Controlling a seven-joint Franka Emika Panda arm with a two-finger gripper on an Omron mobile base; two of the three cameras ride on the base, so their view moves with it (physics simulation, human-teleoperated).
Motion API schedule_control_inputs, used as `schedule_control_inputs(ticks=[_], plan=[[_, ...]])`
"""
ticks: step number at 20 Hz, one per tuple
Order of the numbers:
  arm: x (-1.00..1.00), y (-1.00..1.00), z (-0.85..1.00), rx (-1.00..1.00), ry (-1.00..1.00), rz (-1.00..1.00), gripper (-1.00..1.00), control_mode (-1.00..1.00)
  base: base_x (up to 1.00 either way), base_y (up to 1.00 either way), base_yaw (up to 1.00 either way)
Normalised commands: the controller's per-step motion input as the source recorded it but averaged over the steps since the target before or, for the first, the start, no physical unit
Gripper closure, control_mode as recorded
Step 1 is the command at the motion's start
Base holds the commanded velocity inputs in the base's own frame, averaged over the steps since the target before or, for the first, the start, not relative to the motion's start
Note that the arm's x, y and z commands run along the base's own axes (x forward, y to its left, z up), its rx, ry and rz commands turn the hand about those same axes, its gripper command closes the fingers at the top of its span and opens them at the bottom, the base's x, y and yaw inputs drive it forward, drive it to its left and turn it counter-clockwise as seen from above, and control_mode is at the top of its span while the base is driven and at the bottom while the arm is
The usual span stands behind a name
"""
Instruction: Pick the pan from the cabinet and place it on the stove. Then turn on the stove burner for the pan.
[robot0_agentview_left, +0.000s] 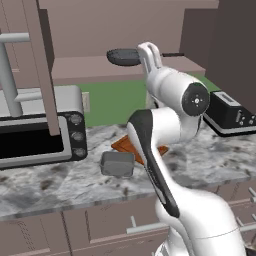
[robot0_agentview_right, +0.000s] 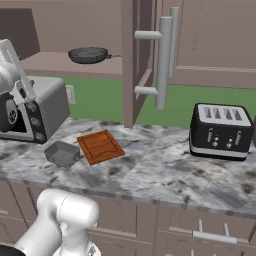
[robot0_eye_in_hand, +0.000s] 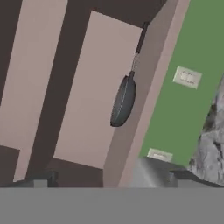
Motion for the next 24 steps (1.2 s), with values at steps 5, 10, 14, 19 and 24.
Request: schedule_control_inputs(ticks=[5,10,14,19,24], plan=[[-0.01,-0.33,-0.21,-0.03,0.29,-0.23,-1.0,-1.0,0.0,0.0,0.0],[0.09,-0.23,-0.23,-0.02,0.23,-0.13,-1.0,-1.0,0.0,0.0,0.0],[0.34,-0.29,-0.25,-0.09,0.11,-0.08,-1.0,-1.0,0.0,0.0,0.0],[0.42,-0.24,-0.06,-0.14,0.0,-0.05,-1.0,-1.0,0.0,0.0,0.0],[0.41,-0.16,0.0,-0.14,0.0,-0.08,-1.0,-1.0,0.0,0.0,0.0]])
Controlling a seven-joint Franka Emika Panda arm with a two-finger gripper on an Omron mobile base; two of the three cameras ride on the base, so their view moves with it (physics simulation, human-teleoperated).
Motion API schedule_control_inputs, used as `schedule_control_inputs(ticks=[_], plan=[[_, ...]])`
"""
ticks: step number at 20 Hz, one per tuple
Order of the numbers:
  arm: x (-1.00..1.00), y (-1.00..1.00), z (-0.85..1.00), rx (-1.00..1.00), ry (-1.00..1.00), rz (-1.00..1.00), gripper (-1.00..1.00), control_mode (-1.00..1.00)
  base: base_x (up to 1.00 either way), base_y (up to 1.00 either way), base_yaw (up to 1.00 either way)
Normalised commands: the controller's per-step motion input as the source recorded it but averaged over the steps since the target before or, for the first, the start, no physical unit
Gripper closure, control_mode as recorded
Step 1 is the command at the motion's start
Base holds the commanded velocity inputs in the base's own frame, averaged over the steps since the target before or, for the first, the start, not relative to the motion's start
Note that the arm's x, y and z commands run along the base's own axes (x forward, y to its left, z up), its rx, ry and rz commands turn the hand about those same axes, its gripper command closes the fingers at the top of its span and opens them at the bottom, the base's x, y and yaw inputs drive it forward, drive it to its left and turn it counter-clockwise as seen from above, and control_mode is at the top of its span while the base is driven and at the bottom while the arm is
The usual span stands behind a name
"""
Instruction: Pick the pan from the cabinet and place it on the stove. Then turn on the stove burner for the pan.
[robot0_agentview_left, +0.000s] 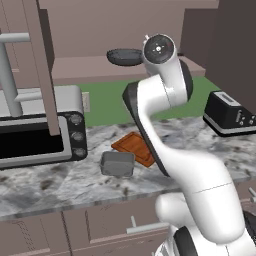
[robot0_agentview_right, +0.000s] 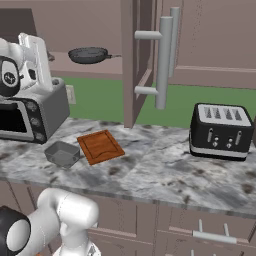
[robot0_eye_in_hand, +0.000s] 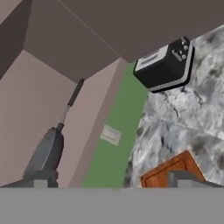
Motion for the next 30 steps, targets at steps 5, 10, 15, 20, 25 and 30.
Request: schedule_control_inputs(ticks=[5,10,15,20,25,30], plan=[[0.37,-0.24,0.03,-0.08,0.0,-0.05,-1.0,-1.0,0.0,0.0,0.0],[0.26,-0.3,0.08,-0.07,0.0,-0.08,-1.0,-1.0,0.0,0.0,0.0],[0.25,-0.27,0.04,-0.07,0.0,-0.1,-1.0,-1.0,0.0,0.0,0.0],[0.34,-0.26,0.0,-0.04,0.0,-0.1,-1.0,-1.0,0.0,0.0,0.0],[0.41,-0.19,0.0,-0.01,0.0,-0.06,-1.0,-1.0,0.0,0.0,0.0],[0.36,-0.13,0.01,0.0,0.02,-0.04,-1.0,-1.0,0.0,0.0,0.0]])
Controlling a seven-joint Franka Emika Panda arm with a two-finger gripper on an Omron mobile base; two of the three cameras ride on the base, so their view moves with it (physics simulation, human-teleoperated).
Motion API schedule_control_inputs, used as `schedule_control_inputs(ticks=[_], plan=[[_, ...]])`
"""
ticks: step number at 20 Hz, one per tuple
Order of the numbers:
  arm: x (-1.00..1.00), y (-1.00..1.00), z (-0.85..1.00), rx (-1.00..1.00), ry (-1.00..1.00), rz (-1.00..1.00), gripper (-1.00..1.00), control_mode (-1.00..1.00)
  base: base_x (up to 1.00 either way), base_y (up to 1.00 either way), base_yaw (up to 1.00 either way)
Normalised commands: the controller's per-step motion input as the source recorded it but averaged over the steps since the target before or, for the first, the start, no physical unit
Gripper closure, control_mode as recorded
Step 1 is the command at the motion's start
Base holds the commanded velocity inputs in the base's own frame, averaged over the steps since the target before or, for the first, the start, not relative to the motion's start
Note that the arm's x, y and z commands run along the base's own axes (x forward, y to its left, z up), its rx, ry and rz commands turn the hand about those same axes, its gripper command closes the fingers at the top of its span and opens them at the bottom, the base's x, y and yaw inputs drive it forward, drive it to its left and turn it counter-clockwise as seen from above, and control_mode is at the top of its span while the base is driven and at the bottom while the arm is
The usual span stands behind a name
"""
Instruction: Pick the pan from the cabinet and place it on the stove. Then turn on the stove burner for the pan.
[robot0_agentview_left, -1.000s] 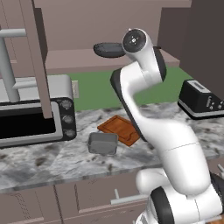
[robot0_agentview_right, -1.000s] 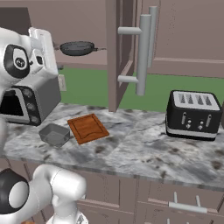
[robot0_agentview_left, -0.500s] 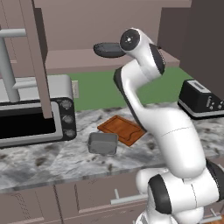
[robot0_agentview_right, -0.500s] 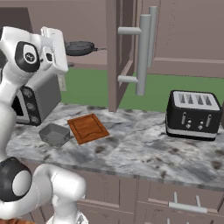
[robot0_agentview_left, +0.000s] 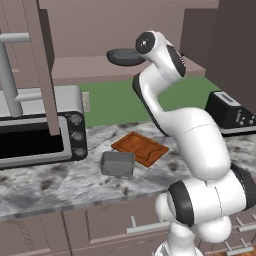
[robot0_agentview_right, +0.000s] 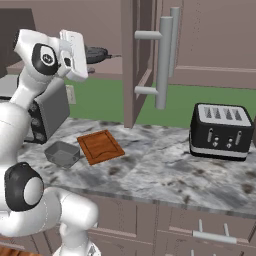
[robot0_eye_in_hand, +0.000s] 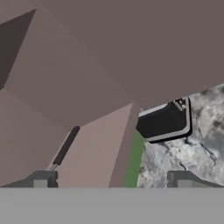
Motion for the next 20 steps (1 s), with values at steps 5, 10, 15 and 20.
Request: schedule_control_inputs(ticks=[5,10,15,20], plan=[[0.12,-0.24,0.0,0.0,0.05,-0.03,-1.0,-1.0,0.0,0.0,0.0],[0.38,-0.04,0.0,0.0,0.02,-0.02,-1.0,-1.0,0.0,0.0,0.0],[0.39,-0.07,-0.07,0.0,0.01,0.0,-1.0,-1.0,0.0,0.0,0.0],[0.42,-0.05,-0.12,0.0,0.04,0.0,-1.0,-1.0,0.0,0.0,0.0]])
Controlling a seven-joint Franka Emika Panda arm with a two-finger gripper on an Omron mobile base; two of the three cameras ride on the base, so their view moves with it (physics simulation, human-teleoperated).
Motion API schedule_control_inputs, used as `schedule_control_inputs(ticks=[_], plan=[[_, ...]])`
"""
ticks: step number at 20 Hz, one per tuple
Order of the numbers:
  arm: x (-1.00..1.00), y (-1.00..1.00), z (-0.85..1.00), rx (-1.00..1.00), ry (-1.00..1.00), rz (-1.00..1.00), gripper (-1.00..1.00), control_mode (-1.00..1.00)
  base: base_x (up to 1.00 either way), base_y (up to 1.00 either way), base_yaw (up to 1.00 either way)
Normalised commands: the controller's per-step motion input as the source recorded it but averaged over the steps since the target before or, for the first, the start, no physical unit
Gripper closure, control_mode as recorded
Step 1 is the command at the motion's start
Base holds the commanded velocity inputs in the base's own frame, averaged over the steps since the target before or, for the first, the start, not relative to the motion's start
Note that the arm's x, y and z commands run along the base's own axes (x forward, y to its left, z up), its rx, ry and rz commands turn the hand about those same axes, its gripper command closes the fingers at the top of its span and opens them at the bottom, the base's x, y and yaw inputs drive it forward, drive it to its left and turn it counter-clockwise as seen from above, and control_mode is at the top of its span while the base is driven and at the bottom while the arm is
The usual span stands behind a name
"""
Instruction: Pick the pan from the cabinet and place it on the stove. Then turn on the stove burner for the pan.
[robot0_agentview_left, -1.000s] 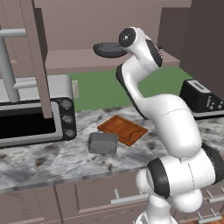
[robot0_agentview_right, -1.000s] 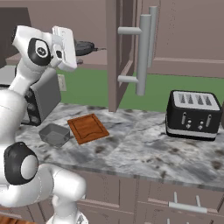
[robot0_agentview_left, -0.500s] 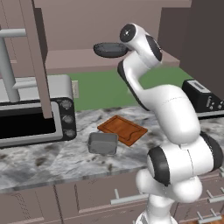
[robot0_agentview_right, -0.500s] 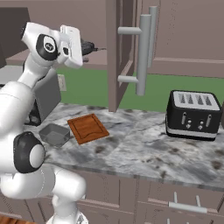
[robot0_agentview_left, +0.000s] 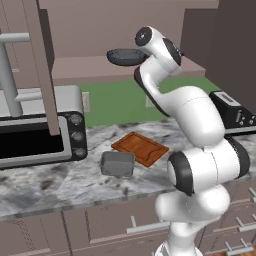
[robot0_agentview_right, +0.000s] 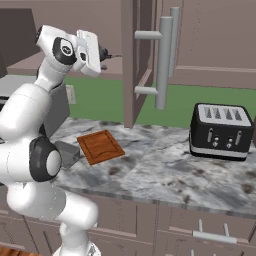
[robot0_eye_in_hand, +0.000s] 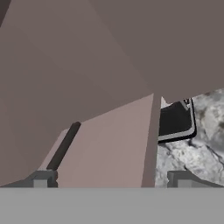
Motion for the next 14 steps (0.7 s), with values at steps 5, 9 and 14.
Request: schedule_control_inputs(ticks=[5,9,14], plan=[[0.4,-0.03,-0.11,0.0,0.01,0.0,-1.0,-1.0,0.0,0.0,0.0],[0.39,-0.05,-0.11,0.01,0.01,0.0,-1.0,-1.0,0.0,0.0,0.0],[0.4,-0.06,-0.12,0.0,0.02,0.0,-1.0,-1.0,0.0,0.0,0.0]])
